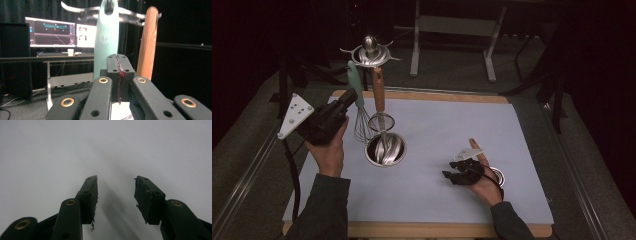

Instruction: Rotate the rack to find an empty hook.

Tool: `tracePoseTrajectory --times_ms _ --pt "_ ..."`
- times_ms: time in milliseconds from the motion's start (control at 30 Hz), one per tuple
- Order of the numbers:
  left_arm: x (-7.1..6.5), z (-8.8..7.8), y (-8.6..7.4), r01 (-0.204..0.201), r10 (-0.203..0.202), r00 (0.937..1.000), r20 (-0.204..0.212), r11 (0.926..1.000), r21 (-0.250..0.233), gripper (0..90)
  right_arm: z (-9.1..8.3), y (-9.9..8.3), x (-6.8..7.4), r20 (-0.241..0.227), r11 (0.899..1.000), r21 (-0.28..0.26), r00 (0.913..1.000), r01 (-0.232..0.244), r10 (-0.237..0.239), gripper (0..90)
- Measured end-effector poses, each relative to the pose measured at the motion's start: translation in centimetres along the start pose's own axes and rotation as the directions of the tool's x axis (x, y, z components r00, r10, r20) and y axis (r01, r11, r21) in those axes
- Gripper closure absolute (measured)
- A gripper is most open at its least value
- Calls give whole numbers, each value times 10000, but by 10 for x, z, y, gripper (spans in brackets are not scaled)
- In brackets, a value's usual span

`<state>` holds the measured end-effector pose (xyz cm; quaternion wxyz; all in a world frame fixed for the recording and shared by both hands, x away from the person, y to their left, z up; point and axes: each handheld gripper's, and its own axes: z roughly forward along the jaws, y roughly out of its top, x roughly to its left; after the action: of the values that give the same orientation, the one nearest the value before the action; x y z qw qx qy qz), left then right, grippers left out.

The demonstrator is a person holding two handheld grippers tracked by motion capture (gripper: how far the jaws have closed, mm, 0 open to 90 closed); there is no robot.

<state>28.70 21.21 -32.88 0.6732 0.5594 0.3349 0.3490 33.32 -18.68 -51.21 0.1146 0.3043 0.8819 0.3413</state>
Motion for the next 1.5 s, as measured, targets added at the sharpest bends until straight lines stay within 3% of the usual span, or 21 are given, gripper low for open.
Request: tracePoseTrajectory --times_ms 567,767,1500 --pt "-4 12 33 -453 450 9990 -65 9971 -614 900 1 -4 -5 64 9999 67 9999 -124 123 527" --pt "0 13 39 -401 398 9992 -53 9965 -739 900 1 -4 -5 50 9998 113 9999 -140 139 527" --pt "19 18 45 -244 214 9978 -631 9986 -473 900 2 -7 -7 44 9996 174 9998 -209 208 527"
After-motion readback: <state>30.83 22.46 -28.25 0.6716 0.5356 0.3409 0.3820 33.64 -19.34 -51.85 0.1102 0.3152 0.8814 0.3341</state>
